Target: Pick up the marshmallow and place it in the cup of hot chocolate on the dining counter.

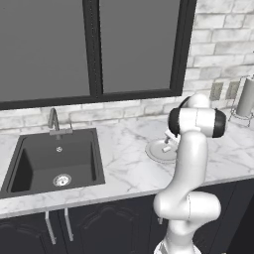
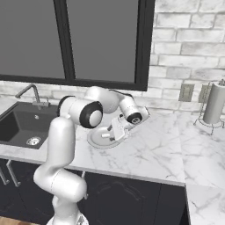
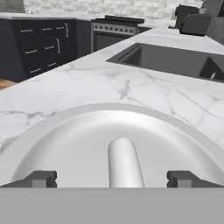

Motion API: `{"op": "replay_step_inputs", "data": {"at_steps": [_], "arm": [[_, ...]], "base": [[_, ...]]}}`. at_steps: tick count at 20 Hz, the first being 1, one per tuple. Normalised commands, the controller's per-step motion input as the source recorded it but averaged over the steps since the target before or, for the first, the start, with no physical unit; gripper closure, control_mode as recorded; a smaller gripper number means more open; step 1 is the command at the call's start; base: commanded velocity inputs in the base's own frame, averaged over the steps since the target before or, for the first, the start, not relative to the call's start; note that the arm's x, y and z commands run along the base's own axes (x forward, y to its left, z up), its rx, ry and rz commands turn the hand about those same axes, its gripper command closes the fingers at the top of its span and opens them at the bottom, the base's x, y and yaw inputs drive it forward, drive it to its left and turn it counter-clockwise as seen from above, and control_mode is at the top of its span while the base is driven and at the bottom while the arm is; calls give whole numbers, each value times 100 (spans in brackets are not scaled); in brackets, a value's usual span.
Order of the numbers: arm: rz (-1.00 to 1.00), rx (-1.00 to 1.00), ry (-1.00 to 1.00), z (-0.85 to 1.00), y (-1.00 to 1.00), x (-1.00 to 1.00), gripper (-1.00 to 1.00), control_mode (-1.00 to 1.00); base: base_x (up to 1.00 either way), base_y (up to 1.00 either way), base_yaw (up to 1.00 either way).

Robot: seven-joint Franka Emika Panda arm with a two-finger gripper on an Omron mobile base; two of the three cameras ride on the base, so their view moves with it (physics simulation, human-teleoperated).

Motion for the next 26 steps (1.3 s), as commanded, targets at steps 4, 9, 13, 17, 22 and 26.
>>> {"op": "replay_step_inputs", "data": {"at_steps": [4, 9, 13, 17, 22, 26], "arm": [[-2, 0, 2, -25, 15, 11, -100, -100], [-1, 0, 3, -25, 4, 10, -100, -100], [-1, 0, 1, -9, 0, 1, -100, -100], [-1, 0, 0, 0, 3, 0, -100, -100], [-2, 0, 0, 0, 4, 0, -100, -100], [-2, 0, 0, 0, 2, 0, -100, -100]], "base": [[0, 0, 0], [0, 0, 0], [0, 0, 0], [0, 0, 0], [0, 0, 0], [0, 0, 0]]}}
